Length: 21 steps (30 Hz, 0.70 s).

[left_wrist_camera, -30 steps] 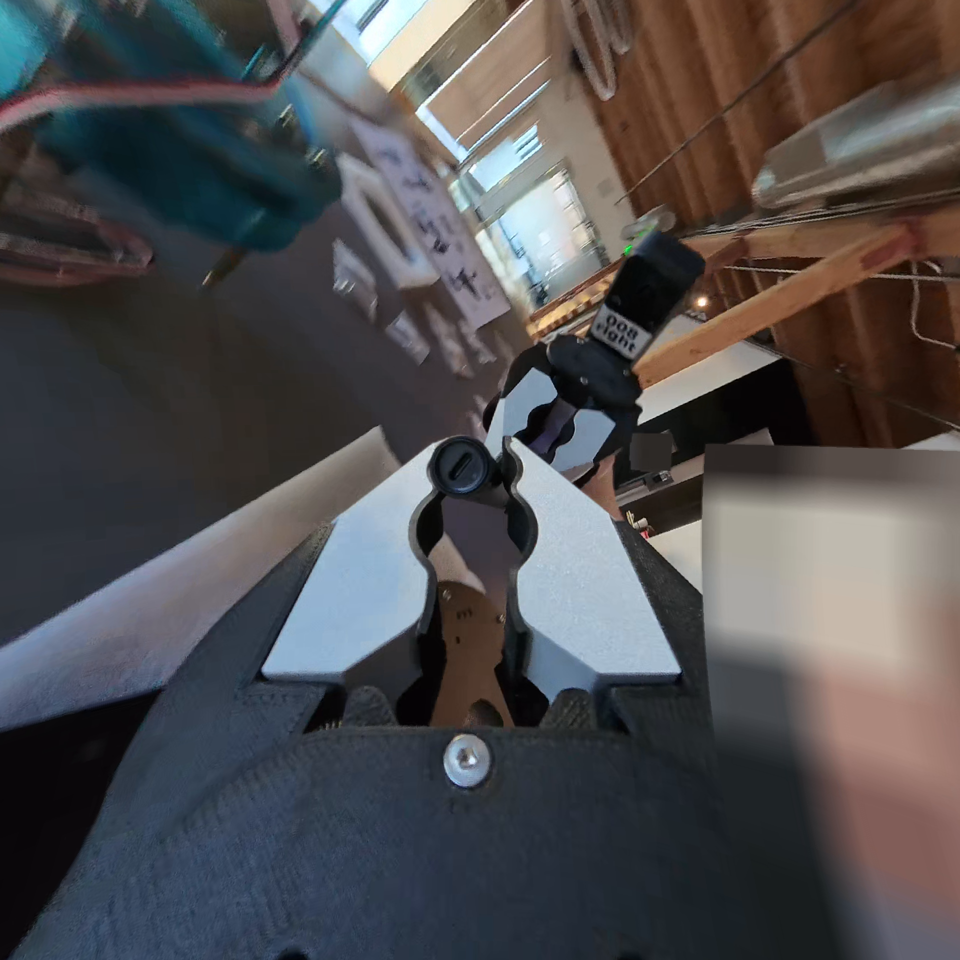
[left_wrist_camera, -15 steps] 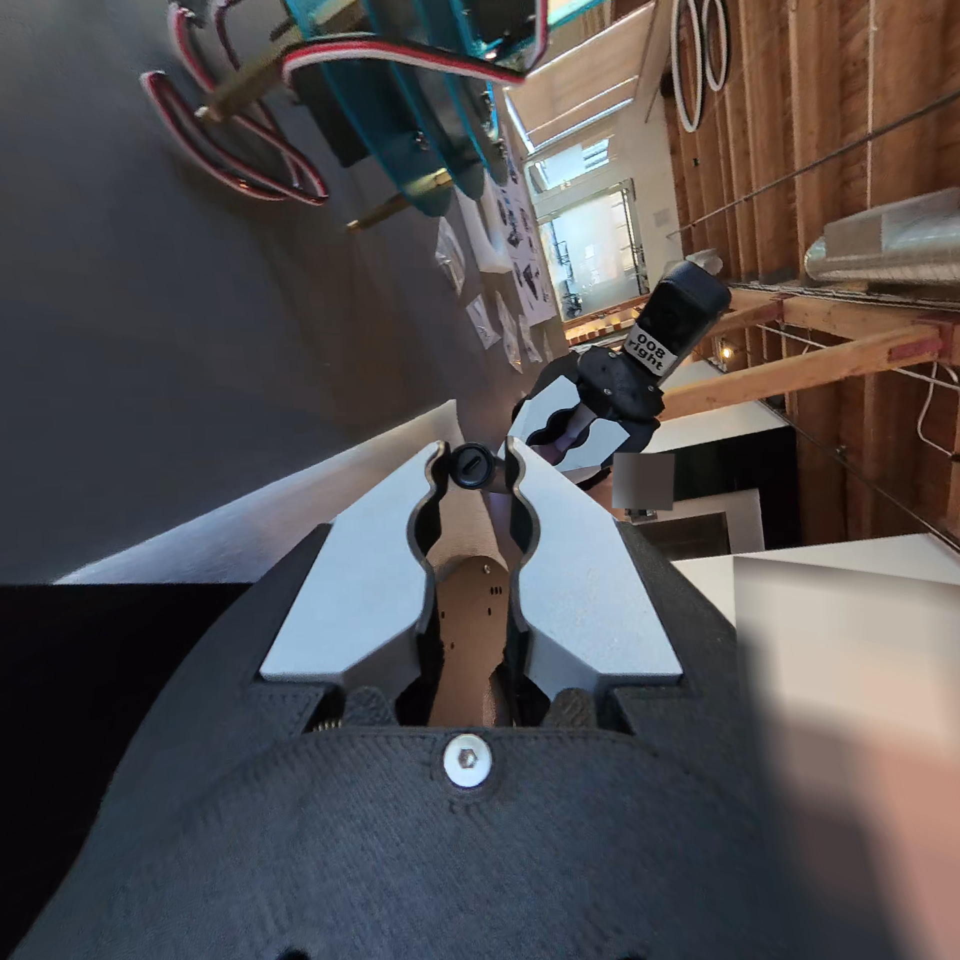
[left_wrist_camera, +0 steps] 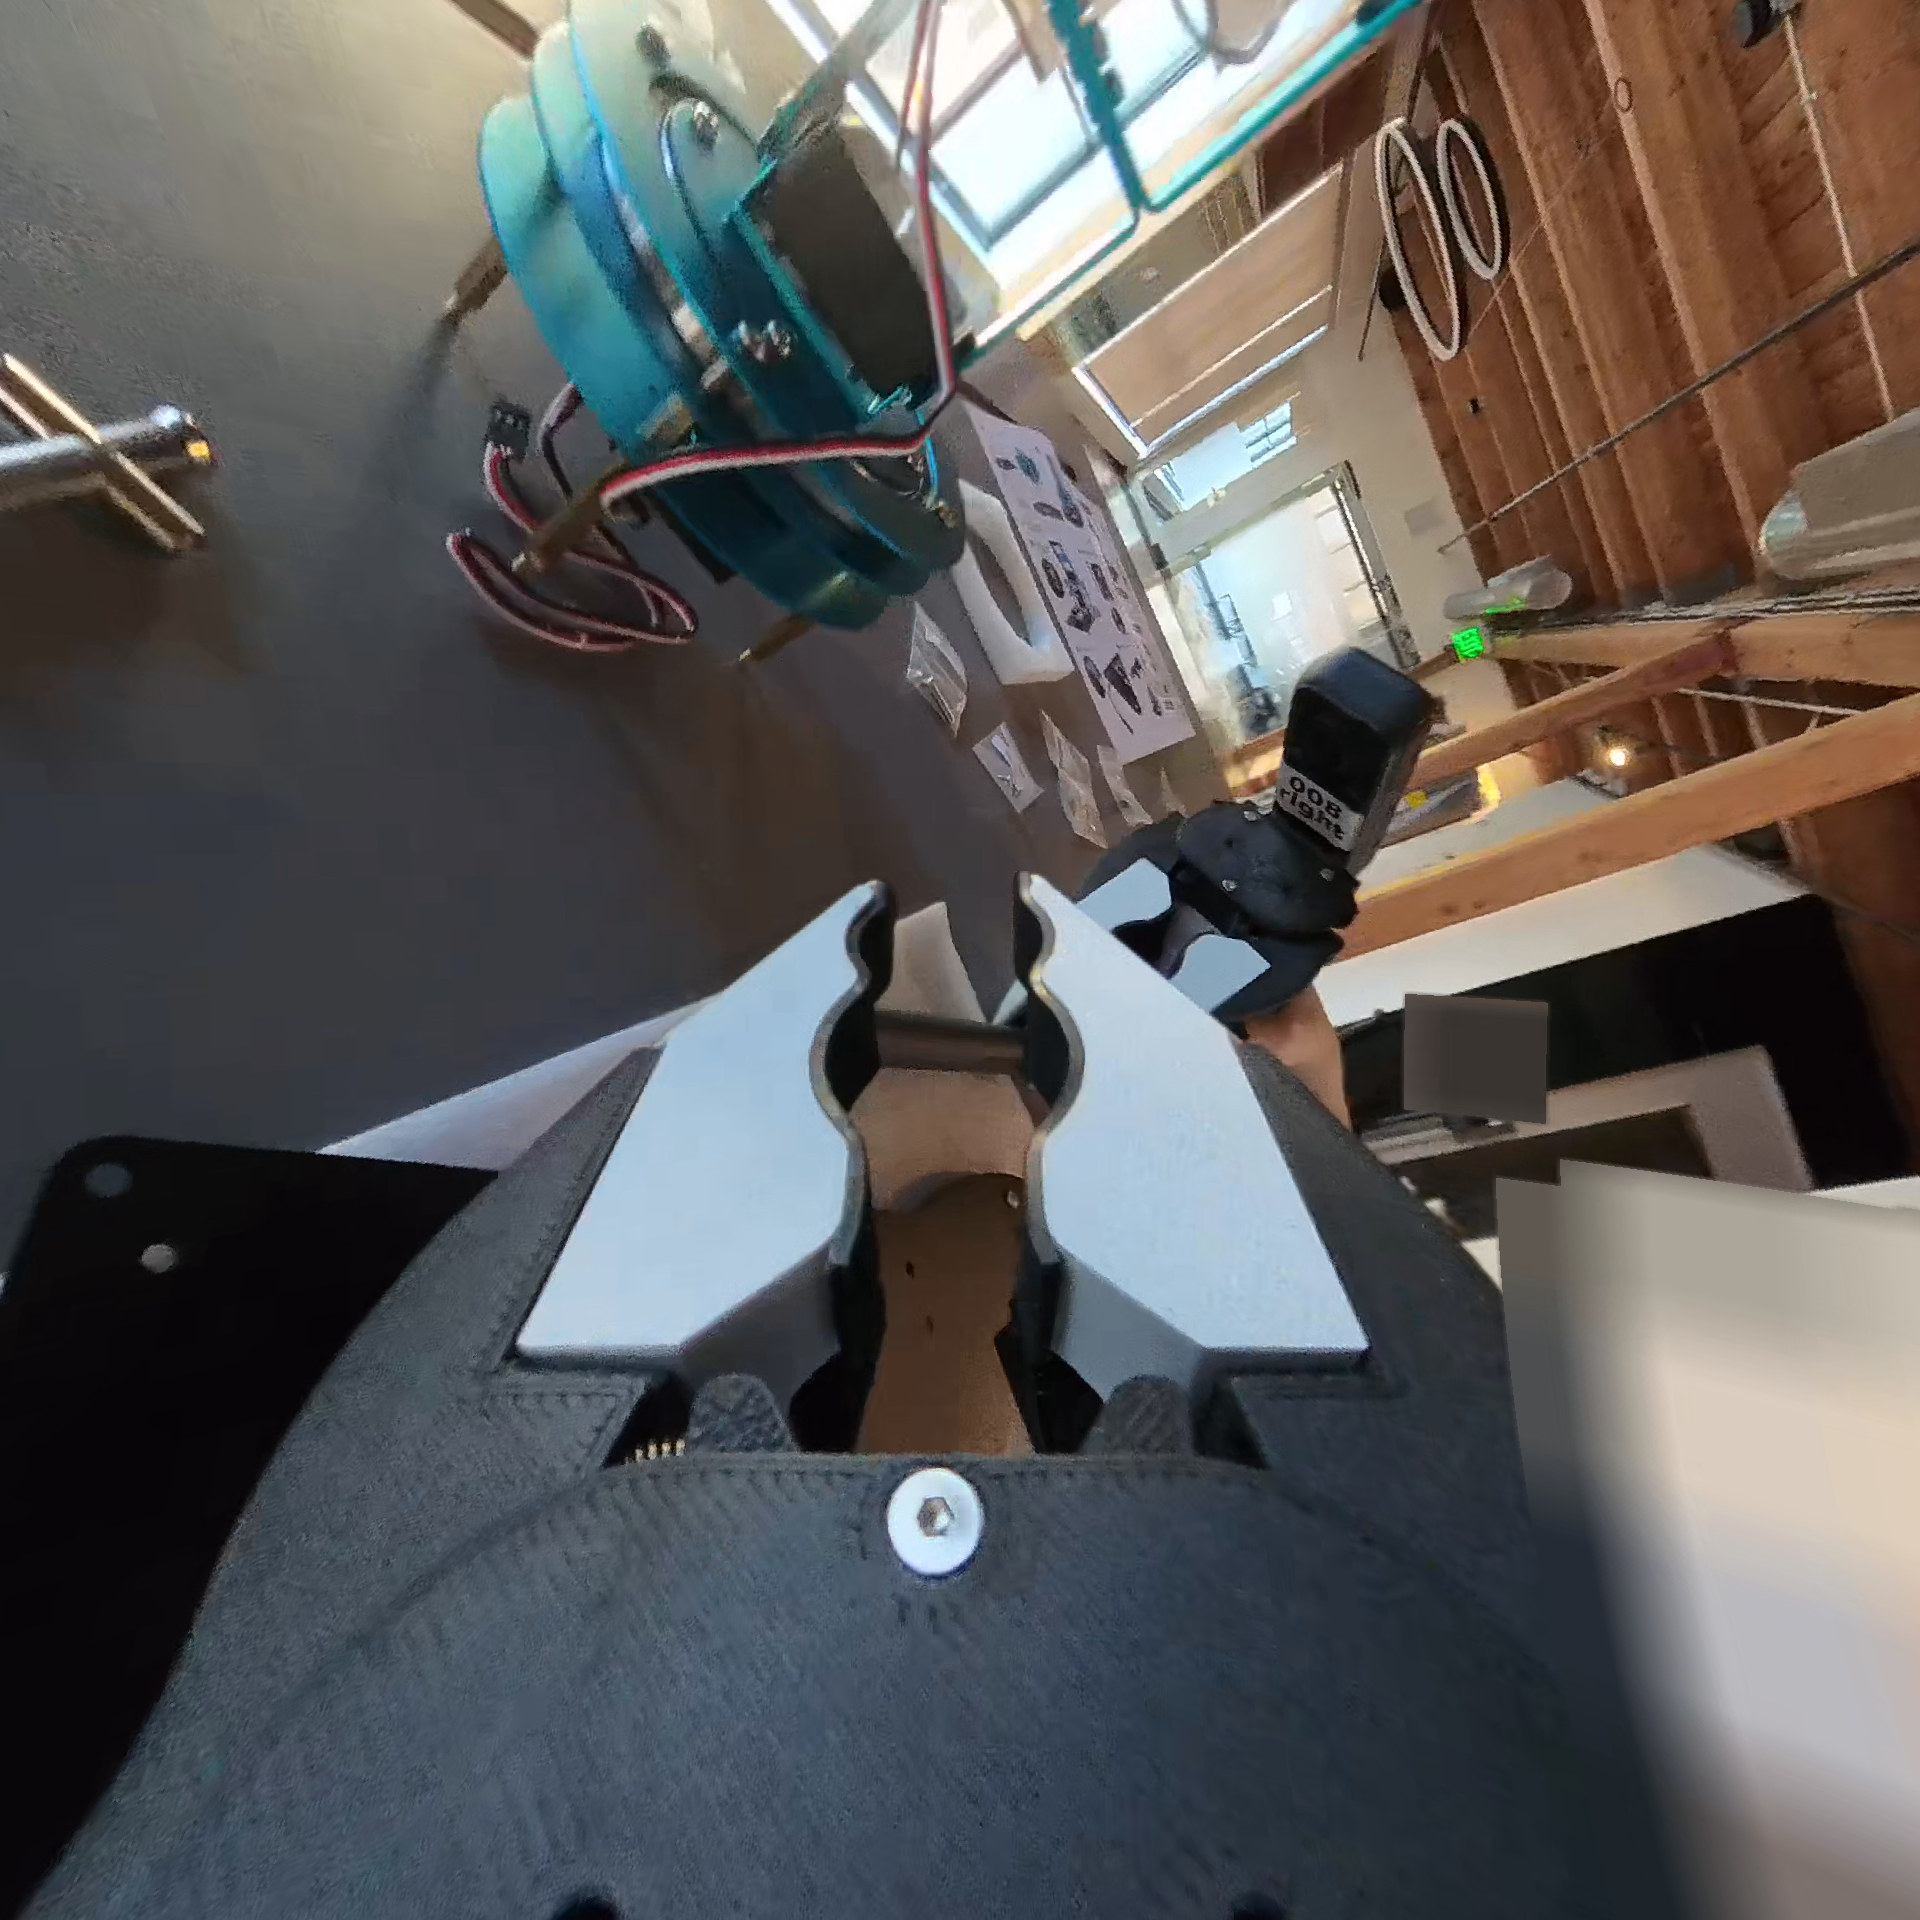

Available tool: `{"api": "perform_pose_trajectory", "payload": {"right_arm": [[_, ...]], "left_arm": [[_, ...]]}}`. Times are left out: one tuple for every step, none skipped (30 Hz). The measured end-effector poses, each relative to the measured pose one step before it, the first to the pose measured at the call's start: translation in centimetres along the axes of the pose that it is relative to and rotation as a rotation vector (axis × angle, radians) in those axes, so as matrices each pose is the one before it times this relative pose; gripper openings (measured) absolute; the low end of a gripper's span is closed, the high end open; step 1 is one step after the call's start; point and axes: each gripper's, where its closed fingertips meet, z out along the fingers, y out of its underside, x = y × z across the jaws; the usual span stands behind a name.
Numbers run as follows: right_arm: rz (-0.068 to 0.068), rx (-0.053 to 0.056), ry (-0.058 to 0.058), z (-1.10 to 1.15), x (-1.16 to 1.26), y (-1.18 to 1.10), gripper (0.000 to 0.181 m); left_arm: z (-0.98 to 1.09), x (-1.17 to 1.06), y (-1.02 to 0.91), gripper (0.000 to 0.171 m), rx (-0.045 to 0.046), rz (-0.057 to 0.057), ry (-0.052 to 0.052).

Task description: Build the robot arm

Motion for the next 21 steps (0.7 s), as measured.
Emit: {"api": "perform_pose_trajectory", "payload": {"right_arm": [[-0.0285,0.0067,0.0246,-0.092,0.098,-0.074,0.016],[-0.0250,0.0188,0.0405,-0.230,0.240,-0.179,0.026],[-0.0315,0.0304,0.0364,-0.439,0.038,-0.261,0.036],[-0.0315,0.0472,0.0264,-0.655,-0.241,-0.276,0.040],[-0.0209,0.0791,0.0334,-0.861,-0.240,-0.428,0.045],[-0.0146,0.1116,0.0378,-1.112,-0.342,-0.597,0.046],[-0.0222,0.1349,0.0413,-1.462,-0.619,-0.838,0.045],[-0.0394,0.1458,0.0450,-1.976,-0.977,-1.202,0.045],[-0.0398,0.1402,0.0606,-2.426,-1.082,-1.527,0.042],[-0.0268,0.1168,0.0668,-2.688,-1.095,-1.475,0.037],[-0.0188,0.0832,0.0644,-2.700,-0.996,-1.089,0.033],[-0.0060,0.0342,0.0571,-2.577,-0.838,-0.521,0.033],[-0.0063,-0.0057,0.0399,-2.468,-0.833,0.081,0.036],[-0.0196,-0.0369,0.0431,-2.408,-0.482,0.600,0.044],[-0.0315,-0.0622,0.0610,-2.437,0.105,0.985,0.052],[-0.0404,-0.0712,0.0541,-2.434,0.431,1.087,0.055],[-0.0350,-0.0730,0.0373,-2.411,0.613,1.059,0.058],[-0.0222,-0.0674,0.0351,-2.406,0.974,0.965,0.062],[-0.0099,-0.0518,0.0331,-2.384,1.256,0.841,0.066],[0.0001,-0.0370,0.0238,-2.293,1.385,0.762,0.066],[0.0117,-0.0328,0.0265,-2.134,1.640,0.820,0.069]], "left_arm": [[0.000,0.190,-0.125,0.021,0.00948,0.0223,-0.0050],[0.041,0.204,-0.070,0.021,0.00539,0.0212,-0.0017],[0.029,0.200,-0.064,0.022,0.00353,0.0211,-0.0006],[-0.028,0.283,-0.157,0.023,0.00671,0.0210,0.0054],[-0.122,0.430,-0.347,0.025,0.01653,0.0212,0.0131],[-0.235,0.543,-0.585,0.028,0.02903,0.0242,0.0165],[-0.327,0.621,-0.713,0.030,0.03474,0.0324,0.0158],[-0.359,0.636,-0.712,0.032,0.03099,0.0420,0.0108],[-0.363,0.593,-0.713,0.034,0.02694,0.0518,0.0043],[-0.369,0.580,-0.743,0.037,0.02694,0.0581,0.0007],[-0.368,0.731,-0.848,0.037,0.03202,0.0596,0.0084],[-0.380,0.988,-1.007,0.038,0.04001,0.0610,0.0222],[-0.388,1.171,-1.096,0.040,0.04194,0.0613,0.0317],[-0.425,1.333,-1.150,0.040,0.04116,0.0604,0.0405],[-0.453,1.383,-1.141,0.038,0.04324,0.0648,0.0438],[-0.429,1.135,-1.116,0.035,0.04885,0.0664,0.0292],[-0.295,0.847,-1.158,0.034,0.05855,0.0553,0.0132],[-0.051,0.803,-1.153,0.032,0.06012,0.0369,0.0127],[0.168,0.904,-0.897,0.030,0.04122,0.0245,0.0211],[0.313,0.983,-0.342,0.031,0.00045,0.0146,0.0272],[0.296,1.036,0.197,0.032,-0.03437,0.0083,0.0227]]}}
